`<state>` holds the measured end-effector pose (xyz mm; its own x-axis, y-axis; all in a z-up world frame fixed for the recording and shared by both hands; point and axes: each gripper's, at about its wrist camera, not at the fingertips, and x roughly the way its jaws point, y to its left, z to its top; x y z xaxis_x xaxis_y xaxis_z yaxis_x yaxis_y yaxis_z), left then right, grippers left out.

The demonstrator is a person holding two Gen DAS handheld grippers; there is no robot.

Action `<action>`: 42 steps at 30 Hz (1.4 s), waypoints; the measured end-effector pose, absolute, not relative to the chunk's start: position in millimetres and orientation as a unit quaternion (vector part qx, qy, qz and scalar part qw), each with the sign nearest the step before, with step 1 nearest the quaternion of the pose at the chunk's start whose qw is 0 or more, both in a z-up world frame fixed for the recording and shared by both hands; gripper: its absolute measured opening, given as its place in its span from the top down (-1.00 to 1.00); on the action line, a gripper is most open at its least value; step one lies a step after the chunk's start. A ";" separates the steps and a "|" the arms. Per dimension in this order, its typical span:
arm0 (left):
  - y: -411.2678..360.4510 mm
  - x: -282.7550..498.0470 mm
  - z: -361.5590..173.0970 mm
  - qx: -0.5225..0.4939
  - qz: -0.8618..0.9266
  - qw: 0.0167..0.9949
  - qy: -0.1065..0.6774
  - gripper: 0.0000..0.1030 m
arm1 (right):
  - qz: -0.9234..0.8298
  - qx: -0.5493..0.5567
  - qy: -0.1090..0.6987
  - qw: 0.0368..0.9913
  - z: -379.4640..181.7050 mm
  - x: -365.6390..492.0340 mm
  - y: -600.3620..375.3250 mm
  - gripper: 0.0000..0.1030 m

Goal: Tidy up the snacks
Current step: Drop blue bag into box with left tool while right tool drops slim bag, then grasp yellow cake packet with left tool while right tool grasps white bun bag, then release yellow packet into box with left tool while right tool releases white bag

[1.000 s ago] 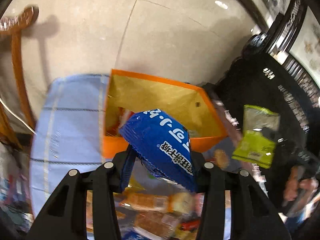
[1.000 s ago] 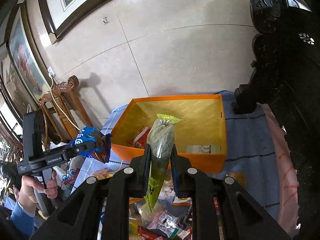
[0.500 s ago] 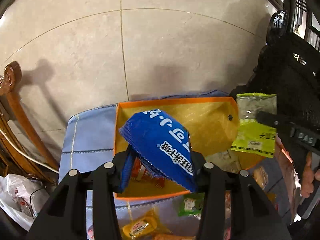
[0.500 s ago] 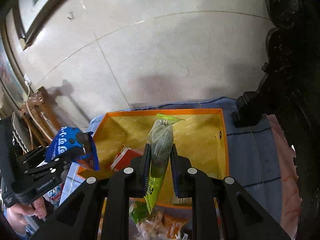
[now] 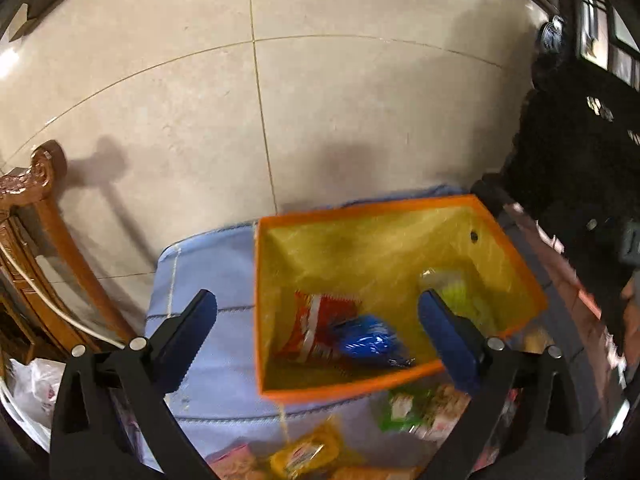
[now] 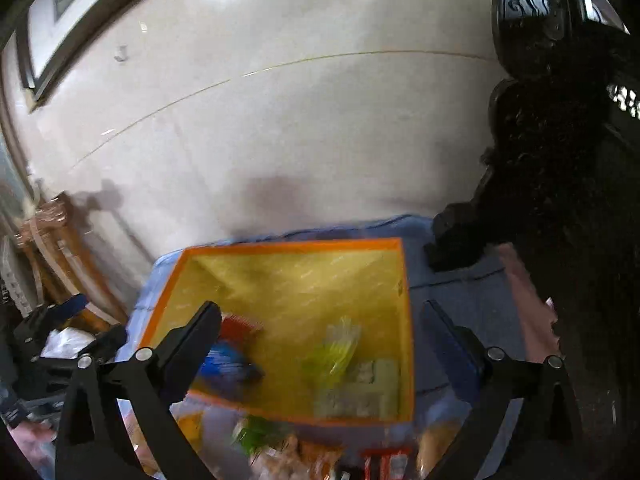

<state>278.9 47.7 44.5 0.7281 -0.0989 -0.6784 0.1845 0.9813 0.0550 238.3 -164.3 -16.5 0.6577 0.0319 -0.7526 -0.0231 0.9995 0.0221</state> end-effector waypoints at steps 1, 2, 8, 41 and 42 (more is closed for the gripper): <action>53.7 267.8 39.0 0.065 -0.077 0.927 0.362 -0.92 | 0.013 0.004 0.417 0.909 -17.7 232.6 -164.7 -0.93; 60.4 254.6 31.1 0.072 -0.083 0.925 0.365 -0.92 | 0.014 0.006 0.421 0.907 -20.9 222.2 -164.1 -0.93; 90.4 193.9 -29.0 0.144 -0.109 0.917 0.356 -0.92 | 0.047 0.007 0.498 0.866 -93.1 166.1 -146.1 -0.93; 86.9 182.8 -66.4 0.086 -0.215 0.862 0.451 0.19 | 0.019 0.013 0.504 0.863 -99.9 130.1 -133.1 0.31; 85.0 179.7 -57.9 0.081 -0.217 0.864 0.448 0.19 | 0.020 0.012 0.497 0.867 -92.0 127.4 -136.6 0.31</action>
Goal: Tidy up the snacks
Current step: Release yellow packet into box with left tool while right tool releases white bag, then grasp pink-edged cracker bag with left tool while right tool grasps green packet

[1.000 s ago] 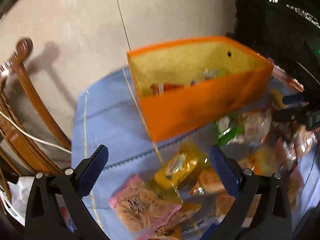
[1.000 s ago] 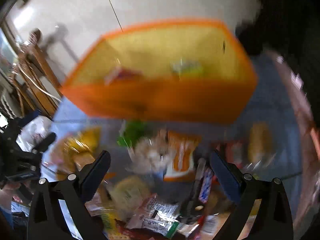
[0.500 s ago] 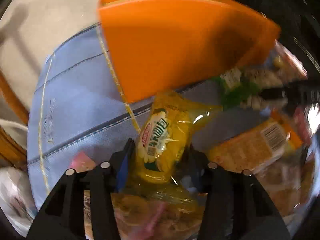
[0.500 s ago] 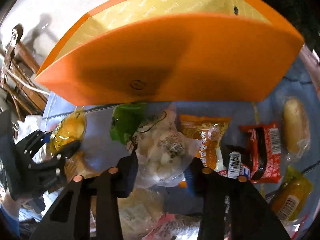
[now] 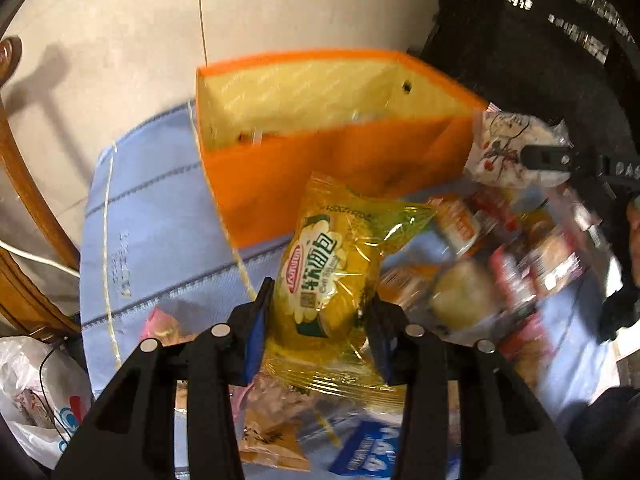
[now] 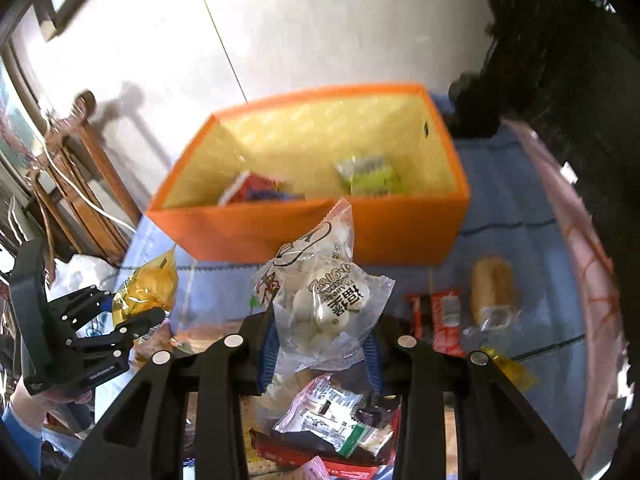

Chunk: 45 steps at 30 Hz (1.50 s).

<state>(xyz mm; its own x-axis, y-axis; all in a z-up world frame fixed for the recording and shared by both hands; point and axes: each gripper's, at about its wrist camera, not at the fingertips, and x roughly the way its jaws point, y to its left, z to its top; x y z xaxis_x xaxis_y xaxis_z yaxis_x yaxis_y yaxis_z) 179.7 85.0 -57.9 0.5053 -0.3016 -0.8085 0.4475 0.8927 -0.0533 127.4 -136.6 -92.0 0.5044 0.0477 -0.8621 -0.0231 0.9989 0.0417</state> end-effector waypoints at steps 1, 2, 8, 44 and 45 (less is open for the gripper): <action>82.6 180.6 -43.9 0.072 -0.219 0.868 0.440 0.19 | 0.022 0.012 0.488 0.872 -83.2 128.2 -140.1 0.31; 79.9 183.4 -34.4 0.067 -0.217 0.871 0.435 0.19 | 0.023 0.011 0.481 0.876 -74.5 128.4 -142.2 0.31; 61.9 212.1 19.3 0.085 -0.184 0.899 0.388 0.19 | 0.028 0.010 0.449 0.893 -38.3 158.0 -153.7 0.30; 81.7 259.4 22.2 0.051 -0.038 0.926 0.373 -0.92 | 0.025 -0.028 0.416 0.909 -27.9 220.7 -164.7 -0.93; 89.4 250.7 21.1 0.052 -0.039 0.926 0.371 -0.92 | 0.033 -0.019 0.420 0.907 -31.0 211.4 -161.1 -0.93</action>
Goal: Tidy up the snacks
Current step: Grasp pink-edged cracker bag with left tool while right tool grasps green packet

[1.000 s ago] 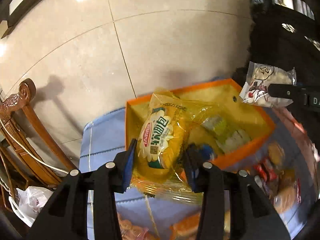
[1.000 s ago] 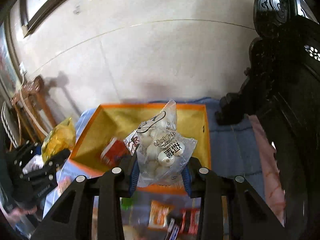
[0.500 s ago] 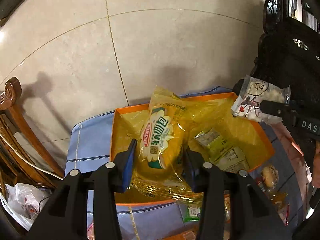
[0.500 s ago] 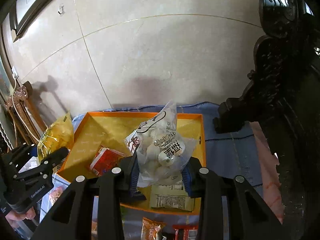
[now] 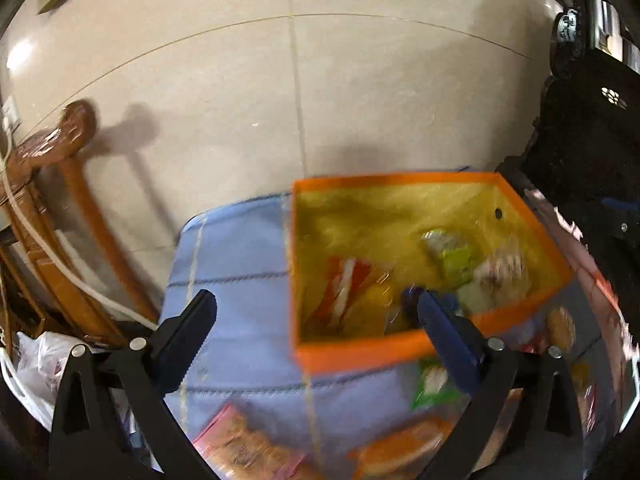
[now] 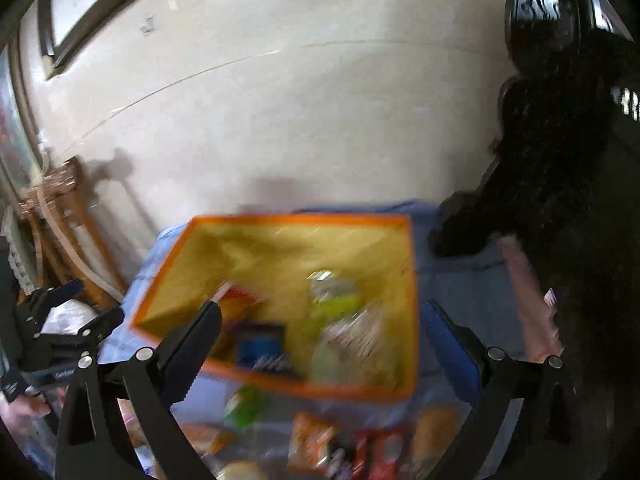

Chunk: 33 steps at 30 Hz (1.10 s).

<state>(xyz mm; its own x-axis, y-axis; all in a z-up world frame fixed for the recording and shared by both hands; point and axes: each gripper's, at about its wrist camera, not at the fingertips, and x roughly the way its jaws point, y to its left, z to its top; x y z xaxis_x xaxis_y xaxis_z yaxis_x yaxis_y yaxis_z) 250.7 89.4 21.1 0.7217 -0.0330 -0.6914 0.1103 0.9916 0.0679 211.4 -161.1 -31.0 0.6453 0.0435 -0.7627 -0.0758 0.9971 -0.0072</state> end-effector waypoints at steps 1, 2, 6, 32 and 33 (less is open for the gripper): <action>102.7 233.3 17.7 0.057 -0.038 0.929 0.364 -0.92 | 0.044 -0.008 0.430 0.902 -38.9 199.7 -154.5 -0.93; 119.6 213.0 9.9 0.062 -0.028 0.930 0.362 -0.92 | 0.053 0.002 0.442 0.895 -49.6 188.1 -146.7 -0.93; 163.7 172.8 -33.7 0.047 -0.049 0.908 0.413 -0.92 | 0.054 0.006 0.504 0.862 -106.5 157.7 -113.9 -0.93; 178.8 208.1 -151.8 0.046 -0.076 0.867 0.490 -0.07 | 0.013 -0.050 0.563 0.825 -219.7 196.2 -66.5 0.45; 179.1 206.0 -149.9 0.040 -0.077 0.865 0.494 0.03 | 0.015 -0.048 0.562 0.826 -217.0 193.9 -65.5 0.45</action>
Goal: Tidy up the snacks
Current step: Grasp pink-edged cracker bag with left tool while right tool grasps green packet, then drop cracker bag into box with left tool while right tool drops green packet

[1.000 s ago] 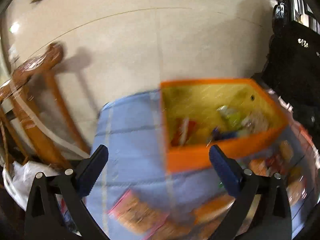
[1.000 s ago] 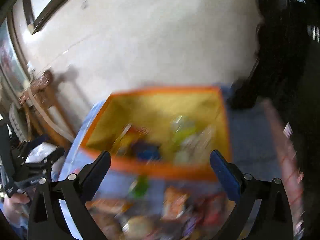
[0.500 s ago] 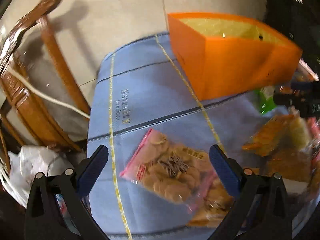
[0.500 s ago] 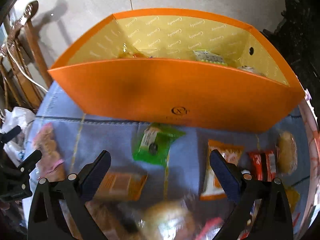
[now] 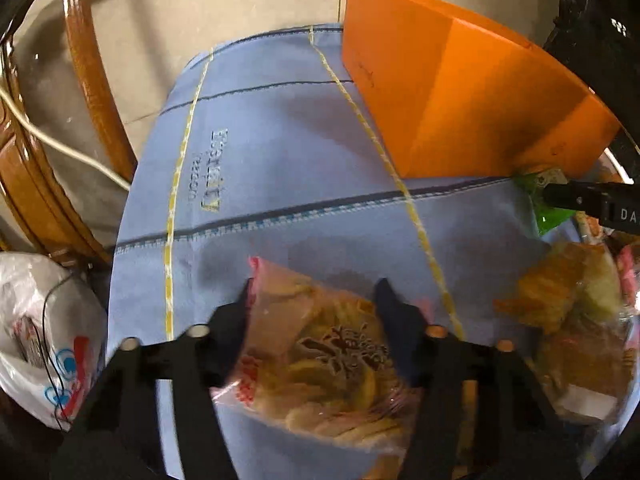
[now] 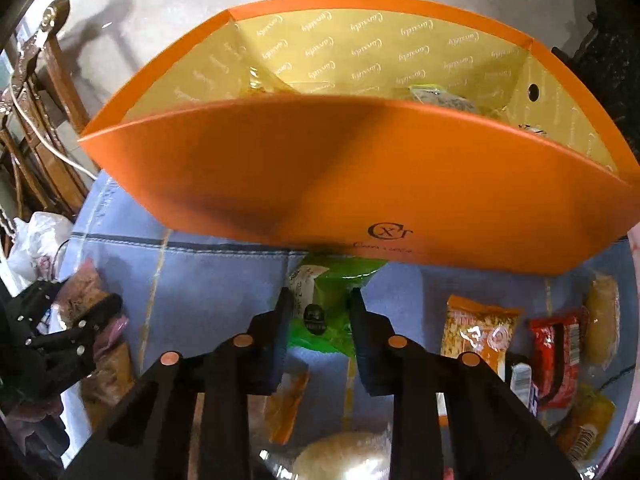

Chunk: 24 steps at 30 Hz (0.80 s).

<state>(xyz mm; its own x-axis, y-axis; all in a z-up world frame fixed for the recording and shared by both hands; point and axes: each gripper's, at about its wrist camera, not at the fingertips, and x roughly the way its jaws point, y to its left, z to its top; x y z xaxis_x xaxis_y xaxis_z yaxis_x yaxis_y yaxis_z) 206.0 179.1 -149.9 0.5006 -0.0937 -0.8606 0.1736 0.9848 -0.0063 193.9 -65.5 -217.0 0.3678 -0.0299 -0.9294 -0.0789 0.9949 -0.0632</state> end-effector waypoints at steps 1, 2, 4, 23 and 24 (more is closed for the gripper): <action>181.3 201.3 -145.6 0.031 -0.078 0.863 0.498 0.06 | 0.016 -0.051 0.555 0.830 -210.9 190.9 -64.2 0.45; 182.0 199.0 -143.3 0.026 -0.079 0.862 0.500 0.09 | 0.017 -0.056 0.546 0.836 -203.9 187.7 -62.7 0.45; 185.4 191.5 -136.7 0.011 -0.080 0.861 0.502 0.11 | 0.024 -0.054 0.532 0.845 -188.5 182.0 -60.7 0.45; 122.5 241.7 36.2 -0.009 -0.018 0.929 0.369 0.13 | -0.002 -0.023 0.404 0.914 -39.6 198.3 -122.9 0.45; 119.6 247.6 39.7 -0.017 -0.020 0.930 0.368 0.22 | -0.009 -0.030 0.393 0.919 -30.9 206.9 -128.9 0.45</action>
<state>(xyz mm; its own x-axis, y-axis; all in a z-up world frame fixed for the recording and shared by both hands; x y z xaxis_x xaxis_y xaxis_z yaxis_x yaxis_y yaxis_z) 247.6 119.6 39.7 0.7290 -0.0504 -0.6826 0.0249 0.9986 -0.0471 206.9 -128.9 -30.9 0.6904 -0.0408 -0.7223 -0.0071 0.9980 -0.0631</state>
